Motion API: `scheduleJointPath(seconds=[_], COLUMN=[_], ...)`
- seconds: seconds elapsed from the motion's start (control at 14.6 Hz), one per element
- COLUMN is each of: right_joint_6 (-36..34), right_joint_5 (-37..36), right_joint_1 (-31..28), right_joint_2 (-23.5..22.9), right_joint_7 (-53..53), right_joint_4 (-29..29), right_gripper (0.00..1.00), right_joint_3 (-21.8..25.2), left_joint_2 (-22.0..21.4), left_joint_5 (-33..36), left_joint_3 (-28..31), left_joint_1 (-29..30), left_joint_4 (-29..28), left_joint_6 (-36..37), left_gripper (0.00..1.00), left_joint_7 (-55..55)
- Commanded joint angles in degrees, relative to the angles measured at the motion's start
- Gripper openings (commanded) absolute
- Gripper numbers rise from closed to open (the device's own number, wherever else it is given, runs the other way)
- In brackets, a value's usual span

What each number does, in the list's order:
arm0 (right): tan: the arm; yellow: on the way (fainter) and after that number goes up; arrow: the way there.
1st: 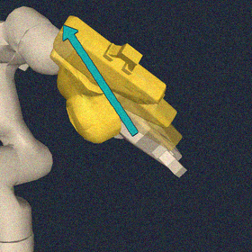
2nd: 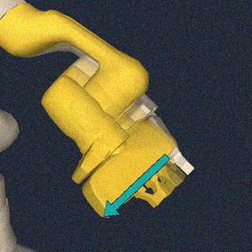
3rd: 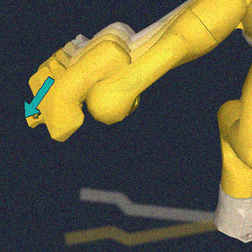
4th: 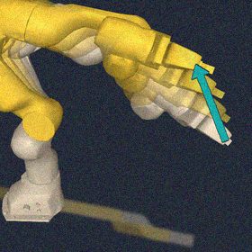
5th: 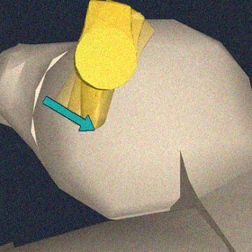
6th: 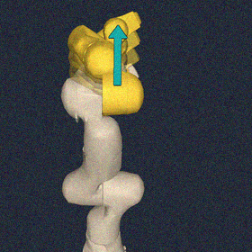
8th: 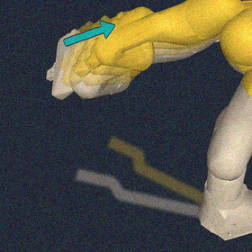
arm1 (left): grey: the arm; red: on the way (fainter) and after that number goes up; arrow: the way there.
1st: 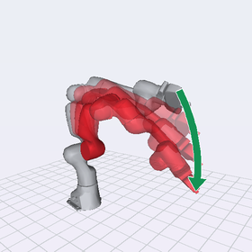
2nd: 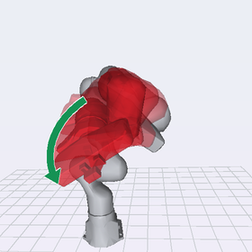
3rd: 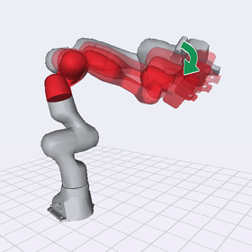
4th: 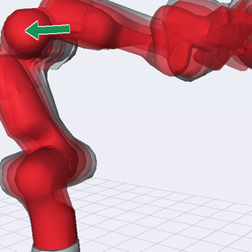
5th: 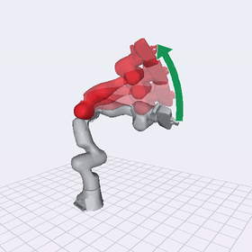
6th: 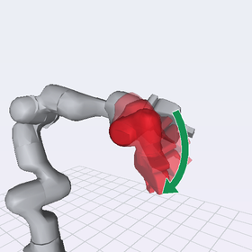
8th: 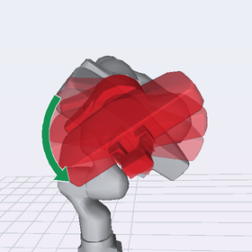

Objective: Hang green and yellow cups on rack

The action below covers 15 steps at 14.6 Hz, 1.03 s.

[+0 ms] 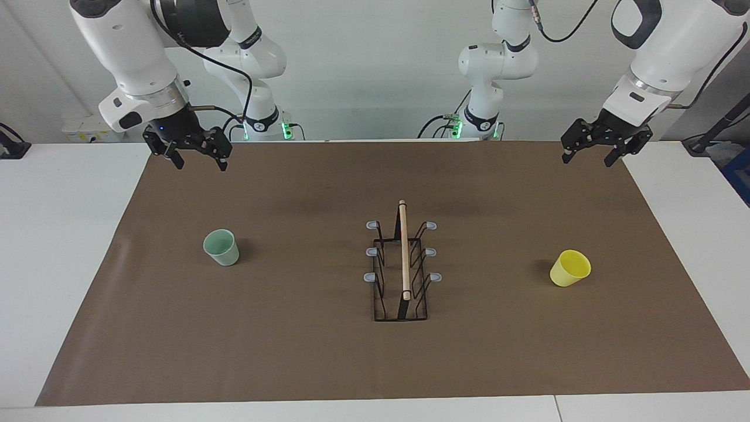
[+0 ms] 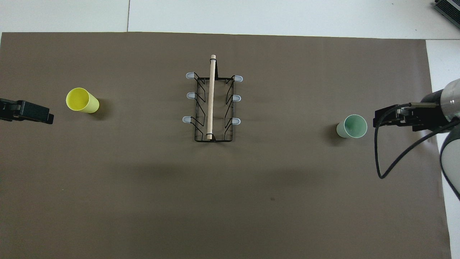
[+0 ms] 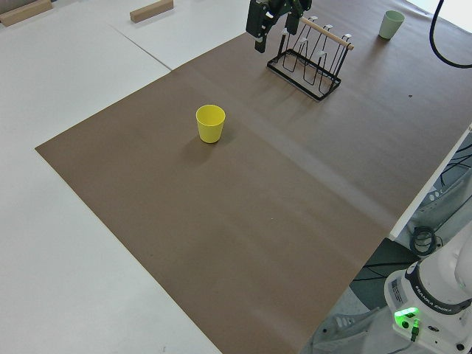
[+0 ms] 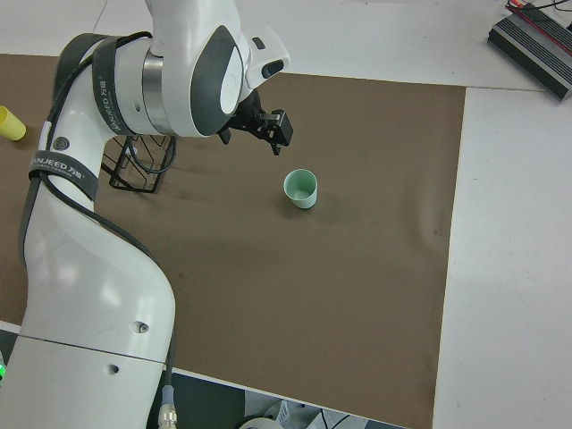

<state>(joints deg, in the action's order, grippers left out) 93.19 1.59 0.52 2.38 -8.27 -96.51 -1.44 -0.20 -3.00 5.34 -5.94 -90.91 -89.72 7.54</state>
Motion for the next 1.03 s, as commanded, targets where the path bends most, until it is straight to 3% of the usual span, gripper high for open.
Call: scheduleJointPath(seconds=[0.0, 0.55, 0.75, 0.96], right_joint_6=[1.38, 1.47, 2.26, 6.3], right_joint_5=[1.23, 1.23, 1.23, 1.31], right_joint_1=[-0.17, -0.34, -0.43, -1.57], right_joint_2=[1.31, 1.31, 2.89, 3.51], right_joint_7=[-0.96, -0.61, 0.18, 9.82], right_joint_4=[-1.75, -1.84, -5.51, -8.42], right_gripper=[1.0, 1.0, 1.0, 1.0], right_joint_3=[-0.14, -0.14, -0.05, 0.3], left_joint_2=[-0.94, -1.21, -0.51, 3.34], left_joint_5=[1.24, 1.24, 1.16, 0.72], left_joint_3=[0.38, 0.37, 0.38, 0.55], left_joint_1=[-0.74, -1.44, -1.35, -1.35], left_joint_4=[-0.93, -1.03, -0.33, 3.43], left_joint_6=[0.34, 1.3, 0.69, 2.0], left_gripper=[1.0, 1.0, 1.0, 1.0], left_joint_7=[-0.07, -1.04, -3.5, -3.5])
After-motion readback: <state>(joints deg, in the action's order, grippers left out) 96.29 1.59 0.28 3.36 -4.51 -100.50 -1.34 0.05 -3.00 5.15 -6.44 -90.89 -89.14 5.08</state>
